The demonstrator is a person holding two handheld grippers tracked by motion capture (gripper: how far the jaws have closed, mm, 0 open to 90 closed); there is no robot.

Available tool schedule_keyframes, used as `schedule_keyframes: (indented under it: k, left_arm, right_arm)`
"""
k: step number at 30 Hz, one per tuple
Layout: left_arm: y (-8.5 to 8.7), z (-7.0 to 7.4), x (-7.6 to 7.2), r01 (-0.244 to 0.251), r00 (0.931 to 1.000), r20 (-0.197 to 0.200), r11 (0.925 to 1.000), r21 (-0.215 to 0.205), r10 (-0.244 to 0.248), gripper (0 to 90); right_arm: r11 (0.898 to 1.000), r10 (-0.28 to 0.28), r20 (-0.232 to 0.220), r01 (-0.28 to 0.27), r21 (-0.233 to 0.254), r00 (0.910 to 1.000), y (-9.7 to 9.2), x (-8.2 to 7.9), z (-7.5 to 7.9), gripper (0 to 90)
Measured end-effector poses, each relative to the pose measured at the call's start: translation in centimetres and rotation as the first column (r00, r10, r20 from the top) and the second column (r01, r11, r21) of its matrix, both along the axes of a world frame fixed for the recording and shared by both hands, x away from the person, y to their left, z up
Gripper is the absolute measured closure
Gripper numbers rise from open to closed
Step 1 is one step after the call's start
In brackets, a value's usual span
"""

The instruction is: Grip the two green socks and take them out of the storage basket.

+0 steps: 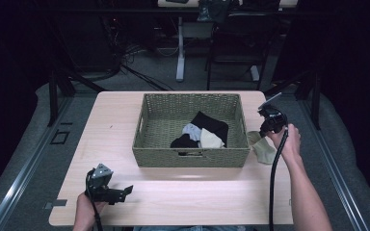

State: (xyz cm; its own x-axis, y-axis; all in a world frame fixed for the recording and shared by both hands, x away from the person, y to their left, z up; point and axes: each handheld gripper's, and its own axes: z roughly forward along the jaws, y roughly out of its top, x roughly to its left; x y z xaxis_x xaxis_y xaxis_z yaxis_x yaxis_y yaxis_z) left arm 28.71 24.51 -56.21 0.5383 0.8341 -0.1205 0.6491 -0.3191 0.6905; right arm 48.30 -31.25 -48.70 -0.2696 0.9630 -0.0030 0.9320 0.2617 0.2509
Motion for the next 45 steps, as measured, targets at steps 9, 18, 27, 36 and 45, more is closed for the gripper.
schedule_keyframes:
  k: [9,18,27,36,45]
  left_arm:
    - [0.0,0.0,0.0,0.001,1.0000,-0.003,1.0000,0.004,-0.001,0.2]
    - [0.0,0.0,0.0,0.000,1.0000,-0.003,1.0000,0.003,0.000,0.2]
    - [0.0,0.0,0.0,0.006,1.0000,-0.006,1.0000,0.005,-0.006,0.2]
    - [0.0,0.1,0.0,0.007,1.0000,-0.003,1.0000,0.003,-0.007,0.2]
    - [0.1,0.0,0.0,0.005,0.9999,-0.009,1.0000,0.001,-0.005,0.2]
  right_arm:
    - [1.000,0.017,0.047,-0.016,-0.009,0.9988,-0.1,-0.4,1.5,56.6]
    - [0.997,0.065,0.139,-0.070,0.032,0.9882,0.6,-2.0,6.4,31.9]
    - [0.985,0.157,0.196,-0.167,0.033,0.9680,3.7,-2.8,10.7,17.3]
    - [0.966,0.241,0.195,-0.255,0.048,0.9507,8.4,-1.8,11.1,14.7]
    - [0.943,0.312,0.174,-0.327,0.066,0.9341,12.7,-0.5,10.2,8.0]
